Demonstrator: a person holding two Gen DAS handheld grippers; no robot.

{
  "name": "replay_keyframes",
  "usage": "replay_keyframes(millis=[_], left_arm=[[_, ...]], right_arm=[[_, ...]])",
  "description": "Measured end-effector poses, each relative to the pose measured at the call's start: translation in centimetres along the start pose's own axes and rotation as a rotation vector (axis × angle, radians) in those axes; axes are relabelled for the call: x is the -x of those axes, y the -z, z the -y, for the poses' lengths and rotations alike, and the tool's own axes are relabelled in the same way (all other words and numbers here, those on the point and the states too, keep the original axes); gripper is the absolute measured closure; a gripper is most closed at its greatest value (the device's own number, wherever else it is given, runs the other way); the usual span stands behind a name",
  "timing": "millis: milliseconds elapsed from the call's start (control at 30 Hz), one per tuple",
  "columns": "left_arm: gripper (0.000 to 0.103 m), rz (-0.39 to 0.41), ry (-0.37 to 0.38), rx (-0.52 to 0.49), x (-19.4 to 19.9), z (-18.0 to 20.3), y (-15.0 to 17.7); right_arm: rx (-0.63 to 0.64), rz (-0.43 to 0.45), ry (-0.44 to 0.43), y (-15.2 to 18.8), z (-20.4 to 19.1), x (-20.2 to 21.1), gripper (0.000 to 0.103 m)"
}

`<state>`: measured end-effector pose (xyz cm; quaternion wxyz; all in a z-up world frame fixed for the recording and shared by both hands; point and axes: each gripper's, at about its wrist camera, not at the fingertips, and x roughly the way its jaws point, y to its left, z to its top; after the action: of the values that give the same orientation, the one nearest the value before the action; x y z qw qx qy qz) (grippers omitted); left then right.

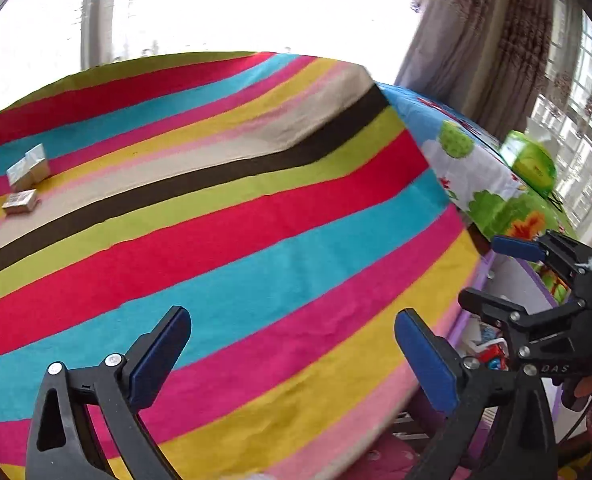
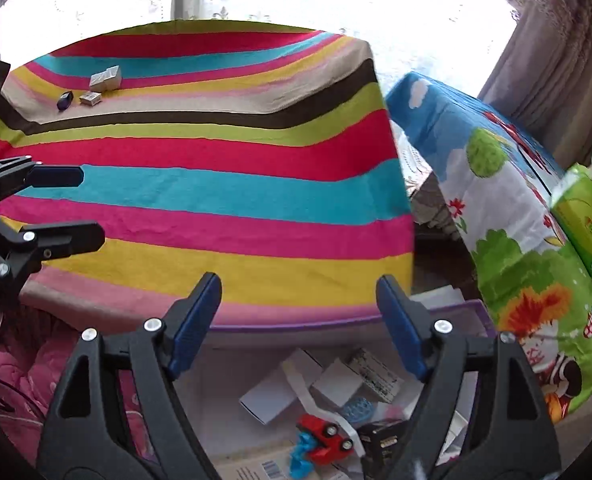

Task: Organize rigid objects
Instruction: 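Open both grippers to drop them into the storage box, then grasp the DING ZHI DENTAL box with the right gripper while the left grasps the blue cup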

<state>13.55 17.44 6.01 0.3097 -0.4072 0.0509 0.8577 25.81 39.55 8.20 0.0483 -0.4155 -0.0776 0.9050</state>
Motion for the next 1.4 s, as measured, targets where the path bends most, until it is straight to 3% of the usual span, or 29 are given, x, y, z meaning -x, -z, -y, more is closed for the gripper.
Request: replay_keyframes(millis=[100,200,333,467,700,867,900,933,967,1033,1133,1200,1233,1267,1333,1400], left_arm=[[0.000,-0.004,-0.159,0.142,-0.3,-9.1,-0.9],[0.000,-0.041,-0.303,0.305,-0.8,-18.2,-2.1],[0.000,-0.092,-0.395,0.466,-1.3,-28.1,-3.1],[0.000,-0.141,-0.442,0.478,-2.2,-33.8,-3.9],[0.000,-0.168,-0.479,0.402,-3.3,-37.1,-6.1],[0.000,-0.147,-0.461,0.437,-4.1,-39.0,-7.2],[0.000,-0.142,-0.459,0.438,-4.2,-39.1,-7.5],[0.000,-0.142,-0.466,0.435,-4.3,-39.1,-7.7],[0.000,-0.143,-0.475,0.431,-4.6,-39.0,-8.0],[0.000,-0.142,-0.488,0.427,-5.2,-38.9,-8.4],[0.000,-0.143,-0.540,0.449,-6.2,-38.9,-8.8],[0.009,-0.156,-0.557,0.493,-6.7,-38.9,-8.6],[0.046,-0.119,-0.572,0.494,-6.2,-38.1,-8.5],[0.075,-0.112,-0.578,0.485,-5.8,-37.1,-8.5],[0.074,-0.110,-0.501,0.516,-5.2,-35.2,-7.8],[0.074,-0.085,-0.484,0.485,-4.4,-32.4,-6.8]], right_arm=[[0.103,0.004,-0.172,-4.4,-6.5,-4.2,0.021],[0.192,0.002,-0.275,-9.3,-12.7,-9.3,0.021],[0.258,0.000,-0.439,-16.0,-19.9,-15.6,0.021],[0.345,0.004,-0.471,-21.0,-25.3,-21.0,0.021],[0.387,-0.025,-0.522,-27.5,-31.9,-27.8,0.019],[0.430,-0.018,-0.554,-30.4,-35.2,-29.9,0.012],[0.449,-0.011,-0.568,-30.5,-35.5,-30.0,0.018],[0.461,0.003,-0.593,-30.6,-35.4,-29.7,0.054],[0.468,0.000,-0.603,-30.6,-35.1,-29.4,0.069],[0.473,-0.017,-0.607,-30.0,-34.0,-28.6,0.069],[0.439,-0.014,-0.532,-27.5,-30.6,-27.4,0.069],[0.391,-0.021,-0.516,-25.2,-27.8,-26.1,0.069],[0.366,-0.026,-0.520,-23.9,-26.5,-25.3,0.069],[0.347,-0.026,-0.526,-22.6,-25.2,-24.5,0.069],[0.312,-0.026,-0.515,-19.9,-23.1,-22.7,0.069],[0.259,-0.027,-0.509,-17.2,-21.0,-20.7,0.069]])
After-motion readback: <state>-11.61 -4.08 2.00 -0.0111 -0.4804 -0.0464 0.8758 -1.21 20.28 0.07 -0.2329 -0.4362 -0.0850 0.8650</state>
